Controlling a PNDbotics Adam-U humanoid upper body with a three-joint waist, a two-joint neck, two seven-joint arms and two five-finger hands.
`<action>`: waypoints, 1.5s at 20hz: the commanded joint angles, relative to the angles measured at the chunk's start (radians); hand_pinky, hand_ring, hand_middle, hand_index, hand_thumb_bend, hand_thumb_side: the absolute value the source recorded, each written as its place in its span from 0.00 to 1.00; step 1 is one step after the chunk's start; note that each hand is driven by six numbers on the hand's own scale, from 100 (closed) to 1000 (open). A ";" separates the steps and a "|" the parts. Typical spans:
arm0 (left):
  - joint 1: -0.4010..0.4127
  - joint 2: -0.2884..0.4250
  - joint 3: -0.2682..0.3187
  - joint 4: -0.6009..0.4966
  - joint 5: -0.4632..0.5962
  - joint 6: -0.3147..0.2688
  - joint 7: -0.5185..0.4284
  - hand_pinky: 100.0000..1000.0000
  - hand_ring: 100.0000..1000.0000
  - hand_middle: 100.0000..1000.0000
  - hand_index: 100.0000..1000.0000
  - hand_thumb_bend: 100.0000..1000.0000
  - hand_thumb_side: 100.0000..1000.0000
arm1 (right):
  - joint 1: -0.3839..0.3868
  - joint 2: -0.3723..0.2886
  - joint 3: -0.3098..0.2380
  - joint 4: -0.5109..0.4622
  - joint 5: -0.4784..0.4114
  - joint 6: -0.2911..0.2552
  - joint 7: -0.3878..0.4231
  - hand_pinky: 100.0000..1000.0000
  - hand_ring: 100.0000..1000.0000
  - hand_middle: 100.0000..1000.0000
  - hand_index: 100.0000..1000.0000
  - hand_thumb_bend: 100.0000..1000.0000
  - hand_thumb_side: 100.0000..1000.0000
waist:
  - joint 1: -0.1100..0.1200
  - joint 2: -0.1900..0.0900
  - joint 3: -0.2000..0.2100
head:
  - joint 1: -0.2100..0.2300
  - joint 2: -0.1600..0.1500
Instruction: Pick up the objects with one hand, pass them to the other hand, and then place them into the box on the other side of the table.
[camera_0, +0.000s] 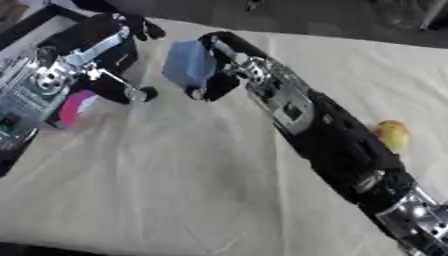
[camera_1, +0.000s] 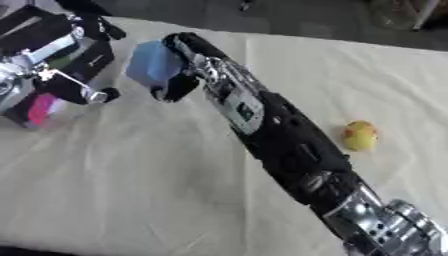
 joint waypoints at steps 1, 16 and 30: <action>-0.024 0.002 0.002 0.000 -0.013 -0.009 -0.003 0.89 0.77 0.73 0.85 0.49 0.00 | -0.018 0.009 0.001 -0.026 -0.007 -0.009 0.003 0.60 0.41 0.33 0.35 0.00 0.00 | 0.017 -0.005 0.001 | 0.005 -0.001; -0.036 -0.035 -0.003 0.026 -0.038 0.002 0.004 0.89 0.77 0.73 0.85 0.44 0.01 | -0.019 0.035 0.009 -0.029 0.007 -0.048 0.041 0.61 0.41 0.33 0.34 0.00 0.00 | 0.014 -0.002 0.002 | 0.012 -0.001; -0.032 -0.041 -0.004 0.045 -0.031 0.023 0.012 0.86 0.64 0.48 0.65 0.27 0.00 | -0.017 0.045 0.006 -0.036 0.011 -0.062 0.031 0.61 0.41 0.32 0.33 0.00 0.00 | 0.015 0.000 0.000 | 0.017 -0.001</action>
